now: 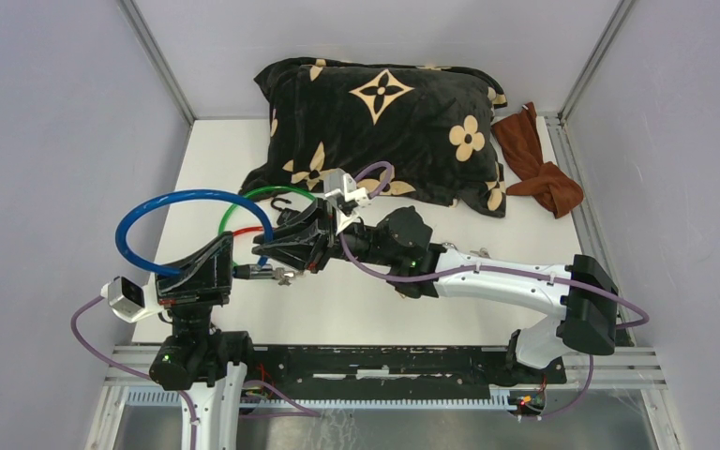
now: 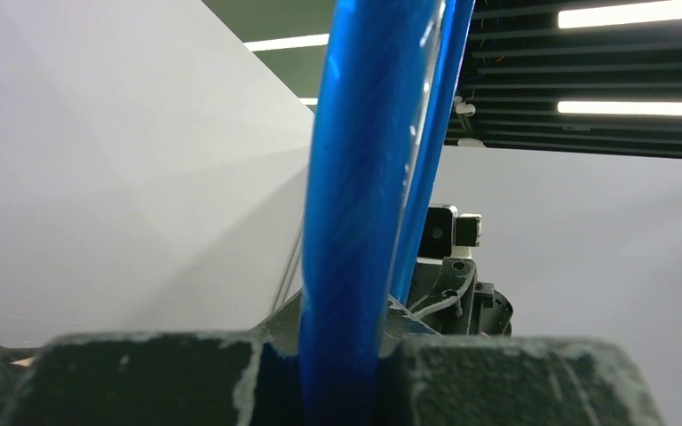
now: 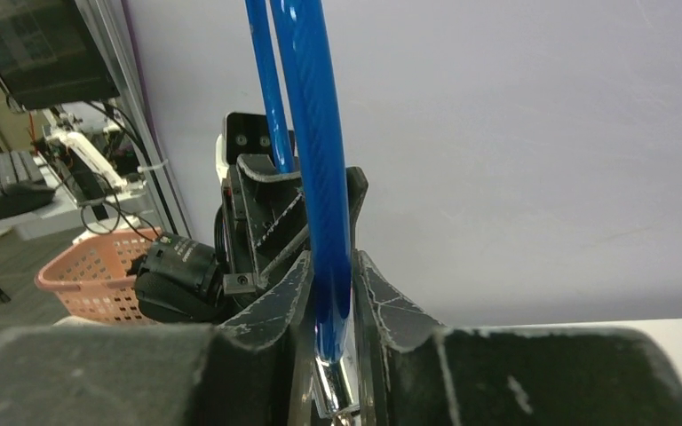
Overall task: Lock with the key
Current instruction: Lock the lock.
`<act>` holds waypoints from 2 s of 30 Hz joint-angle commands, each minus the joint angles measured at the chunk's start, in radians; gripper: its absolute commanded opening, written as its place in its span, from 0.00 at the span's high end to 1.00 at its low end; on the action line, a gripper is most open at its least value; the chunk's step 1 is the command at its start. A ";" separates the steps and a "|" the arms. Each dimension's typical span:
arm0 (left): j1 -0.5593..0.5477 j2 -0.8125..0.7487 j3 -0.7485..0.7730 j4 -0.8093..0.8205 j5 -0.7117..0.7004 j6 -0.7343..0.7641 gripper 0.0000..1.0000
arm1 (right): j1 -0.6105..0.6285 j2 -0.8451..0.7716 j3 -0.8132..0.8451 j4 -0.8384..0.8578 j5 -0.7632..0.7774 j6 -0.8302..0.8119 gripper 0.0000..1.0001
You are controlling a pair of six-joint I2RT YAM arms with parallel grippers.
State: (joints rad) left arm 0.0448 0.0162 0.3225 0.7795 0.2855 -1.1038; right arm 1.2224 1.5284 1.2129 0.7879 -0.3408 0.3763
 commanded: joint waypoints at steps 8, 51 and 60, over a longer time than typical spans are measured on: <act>0.010 -0.007 0.024 0.046 -0.007 -0.002 0.98 | -0.006 -0.036 0.065 -0.146 -0.044 -0.086 0.46; 0.010 -0.006 0.032 0.049 -0.024 -0.023 0.98 | -0.036 -0.102 0.055 -0.320 -0.170 -0.227 0.47; 0.010 -0.007 0.030 0.041 -0.016 -0.016 0.98 | -0.084 -0.088 0.132 -0.593 -0.330 -0.271 0.31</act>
State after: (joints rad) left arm 0.0502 0.0162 0.3229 0.7845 0.2710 -1.1049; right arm 1.1435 1.4551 1.2797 0.3313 -0.5995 0.1390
